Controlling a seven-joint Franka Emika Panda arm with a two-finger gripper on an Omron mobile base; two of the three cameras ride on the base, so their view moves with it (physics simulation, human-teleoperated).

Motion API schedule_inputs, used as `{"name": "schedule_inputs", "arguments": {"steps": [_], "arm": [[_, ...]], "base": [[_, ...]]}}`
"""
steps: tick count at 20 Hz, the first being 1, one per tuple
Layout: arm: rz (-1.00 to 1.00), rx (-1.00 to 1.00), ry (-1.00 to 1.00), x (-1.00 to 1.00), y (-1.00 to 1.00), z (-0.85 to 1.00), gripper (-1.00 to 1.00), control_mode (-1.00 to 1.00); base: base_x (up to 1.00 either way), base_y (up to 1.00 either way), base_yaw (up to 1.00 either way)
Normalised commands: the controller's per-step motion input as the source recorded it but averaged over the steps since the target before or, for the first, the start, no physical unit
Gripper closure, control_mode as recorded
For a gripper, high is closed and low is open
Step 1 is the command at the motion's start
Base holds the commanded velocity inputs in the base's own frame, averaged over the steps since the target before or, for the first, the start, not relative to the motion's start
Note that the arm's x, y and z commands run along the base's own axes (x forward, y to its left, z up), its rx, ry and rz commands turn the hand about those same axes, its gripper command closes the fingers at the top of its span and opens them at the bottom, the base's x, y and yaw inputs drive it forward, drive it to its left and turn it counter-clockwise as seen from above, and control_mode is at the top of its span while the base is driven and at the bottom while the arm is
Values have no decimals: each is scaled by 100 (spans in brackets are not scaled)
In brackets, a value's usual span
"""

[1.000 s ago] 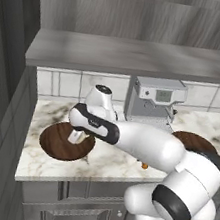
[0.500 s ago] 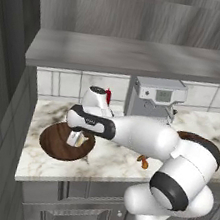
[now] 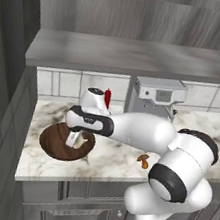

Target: Pick both bowls and place them on the counter. Then place the mushroom in one bowl and place the garlic in the other bowl.

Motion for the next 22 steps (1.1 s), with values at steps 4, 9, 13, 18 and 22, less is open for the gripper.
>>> {"name": "schedule_inputs", "arguments": {"steps": [4, 9, 13, 18, 22], "arm": [[0, 0, 2, 2, 4, -14, 100, -100], [0, 0, 3, 2, 4, -12, 100, -100], [0, 0, 4, 4, 9, -17, 100, -100], [0, -1, 5, 9, 13, -24, 100, -100], [0, -1, 6, 8, 18, -25, -100, -100]], "base": [[0, 0, 0], [0, 0, 0], [0, 0, 0], [0, 0, 0], [0, 0, 0]]}}
